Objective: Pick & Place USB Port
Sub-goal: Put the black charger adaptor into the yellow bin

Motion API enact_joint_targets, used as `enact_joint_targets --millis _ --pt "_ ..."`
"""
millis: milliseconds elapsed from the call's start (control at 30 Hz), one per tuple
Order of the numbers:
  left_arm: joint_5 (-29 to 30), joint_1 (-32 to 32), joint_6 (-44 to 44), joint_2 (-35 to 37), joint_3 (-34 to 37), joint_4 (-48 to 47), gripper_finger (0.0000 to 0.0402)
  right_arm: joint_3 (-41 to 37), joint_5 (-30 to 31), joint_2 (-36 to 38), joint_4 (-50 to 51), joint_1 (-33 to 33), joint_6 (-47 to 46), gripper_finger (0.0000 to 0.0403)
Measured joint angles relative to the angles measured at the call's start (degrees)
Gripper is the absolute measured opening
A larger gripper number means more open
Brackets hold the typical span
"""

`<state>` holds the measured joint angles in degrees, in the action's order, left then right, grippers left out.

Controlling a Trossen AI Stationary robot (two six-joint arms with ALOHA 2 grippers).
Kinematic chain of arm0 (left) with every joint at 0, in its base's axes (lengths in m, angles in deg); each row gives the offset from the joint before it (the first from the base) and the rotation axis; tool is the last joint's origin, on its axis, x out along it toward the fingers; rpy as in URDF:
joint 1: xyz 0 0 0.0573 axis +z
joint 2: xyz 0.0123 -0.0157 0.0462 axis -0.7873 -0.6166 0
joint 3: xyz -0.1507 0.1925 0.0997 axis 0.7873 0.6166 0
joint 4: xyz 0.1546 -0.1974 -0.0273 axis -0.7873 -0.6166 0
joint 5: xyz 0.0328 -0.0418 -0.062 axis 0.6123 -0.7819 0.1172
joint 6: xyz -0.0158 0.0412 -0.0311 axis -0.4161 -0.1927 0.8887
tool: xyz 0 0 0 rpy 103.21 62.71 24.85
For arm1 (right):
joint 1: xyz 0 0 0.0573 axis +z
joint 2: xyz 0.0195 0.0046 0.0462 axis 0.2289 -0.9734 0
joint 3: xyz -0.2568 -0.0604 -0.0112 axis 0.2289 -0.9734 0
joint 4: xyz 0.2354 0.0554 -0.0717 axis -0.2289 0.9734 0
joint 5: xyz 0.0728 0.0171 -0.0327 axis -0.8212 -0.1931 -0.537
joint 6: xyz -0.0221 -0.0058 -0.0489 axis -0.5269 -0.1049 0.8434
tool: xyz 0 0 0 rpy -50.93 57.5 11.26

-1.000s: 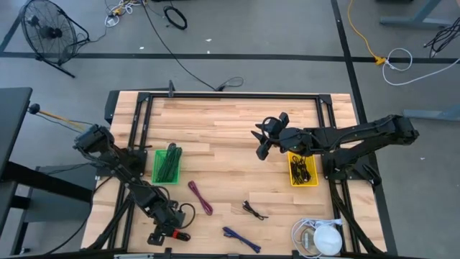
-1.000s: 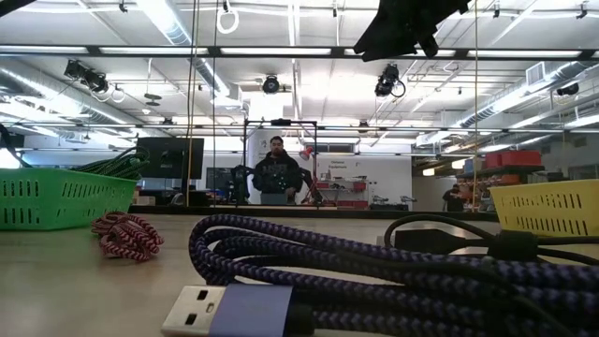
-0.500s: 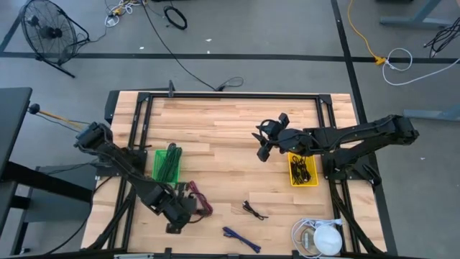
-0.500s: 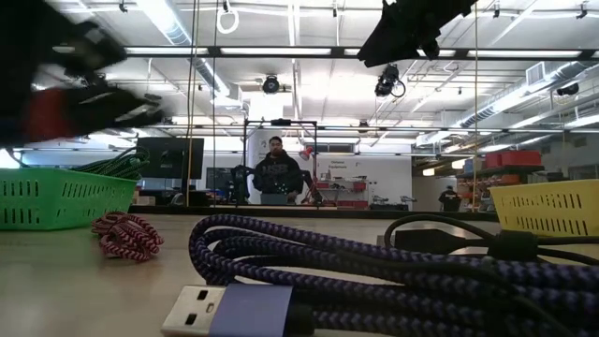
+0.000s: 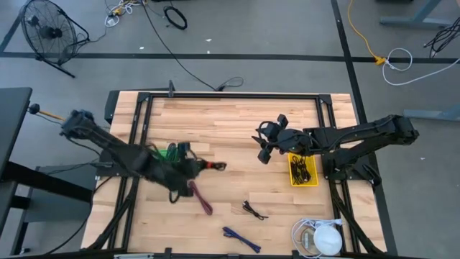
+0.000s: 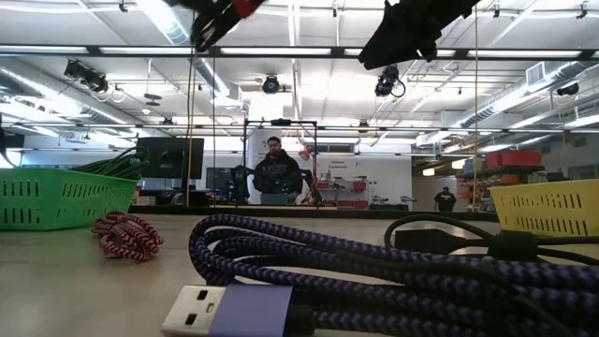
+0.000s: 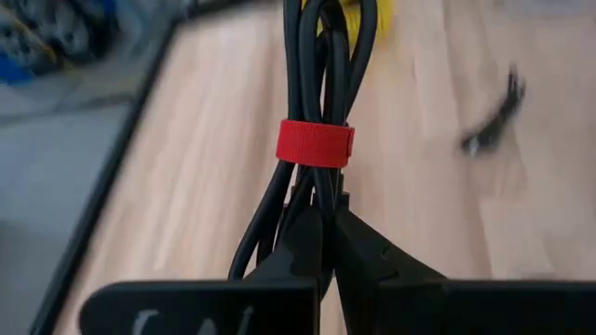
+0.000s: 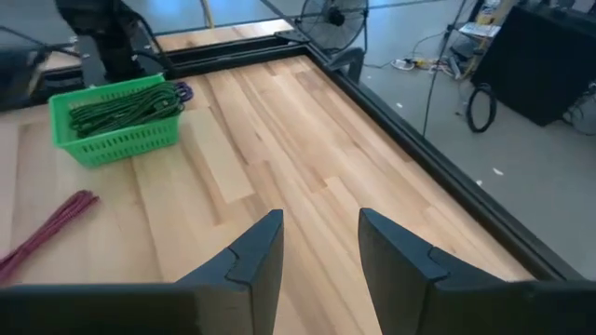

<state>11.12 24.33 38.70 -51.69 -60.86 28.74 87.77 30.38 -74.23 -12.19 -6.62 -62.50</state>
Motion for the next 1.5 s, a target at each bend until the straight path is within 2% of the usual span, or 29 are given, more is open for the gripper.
enact_joint_targets --millis 67,167,267,500,667,933,1033,1367,1500 --pt "-2.62 2.84 -5.36 4.05 3.01 7.18 0.0012 0.00 0.00 0.00 -0.93 -0.01 1.25 0.0141" --pt "-9.81 8.19 -12.05 9.24 8.52 19.50 0.0012 0.00 -0.04 0.00 -3.88 -0.01 2.76 0.0141" --pt "-15.75 13.97 -15.83 12.25 13.81 29.73 0.0012 0.00 -1.36 0.00 -8.63 -0.02 4.81 0.0141" --pt "-30.41 26.58 -16.48 12.22 23.37 52.19 0.0012 0.00 -8.13 -0.52 -20.02 -0.02 10.45 0.0141" --pt "-40.43 32.63 -16.15 10.29 26.73 67.04 0.0012 -0.01 -8.54 -1.24 -25.48 -0.02 13.30 0.0141" --pt "-43.60 34.55 -15.45 1.16 27.00 77.81 0.0012 -0.04 -10.07 -6.18 -36.82 -0.02 17.38 0.0141" --pt "-43.62 34.57 -15.43 -1.35 27.11 80.36 0.0012 -0.02 -10.06 -6.67 -37.09 -0.02 17.40 0.0141" --pt "-45.39 34.15 -13.92 -4.33 27.02 85.43 0.0012 -0.02 -9.86 -7.62 -41.00 -0.46 18.32 0.0141" --pt "-45.21 33.80 -14.10 -5.53 27.09 87.51 0.0012 0.03 -10.07 -8.99 -42.39 -1.07 18.22 0.0112"
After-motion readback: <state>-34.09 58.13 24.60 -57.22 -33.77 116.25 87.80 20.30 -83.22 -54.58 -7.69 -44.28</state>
